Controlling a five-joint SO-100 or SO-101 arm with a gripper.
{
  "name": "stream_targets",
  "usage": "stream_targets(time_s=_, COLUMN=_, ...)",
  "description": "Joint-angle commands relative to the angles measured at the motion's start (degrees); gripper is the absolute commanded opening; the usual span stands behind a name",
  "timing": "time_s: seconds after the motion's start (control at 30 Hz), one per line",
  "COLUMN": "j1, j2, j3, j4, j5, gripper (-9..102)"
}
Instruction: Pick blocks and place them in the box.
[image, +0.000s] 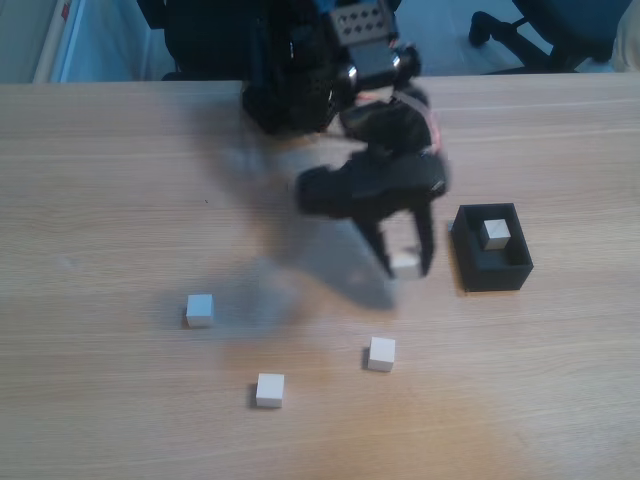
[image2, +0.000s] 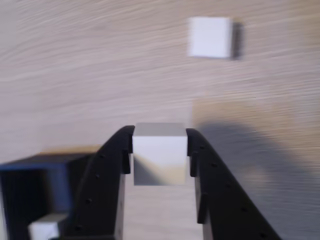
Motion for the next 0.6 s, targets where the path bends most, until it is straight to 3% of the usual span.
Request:
stream_targets(time_s=0.0, j1=-6.68, j2=5.27, j3=-0.35, j4=0.79, j5=-0.09, gripper=0)
stream_targets(time_s=0.33, j1=-18.63, j2=5.27, j3=-0.97, j4=-0.79, j5=0.00, gripper=0)
stream_targets(time_s=0.57, j1=-18.81, j2=4.92, j3=0.70, j4=-0.97, j5=-2.64, gripper=13)
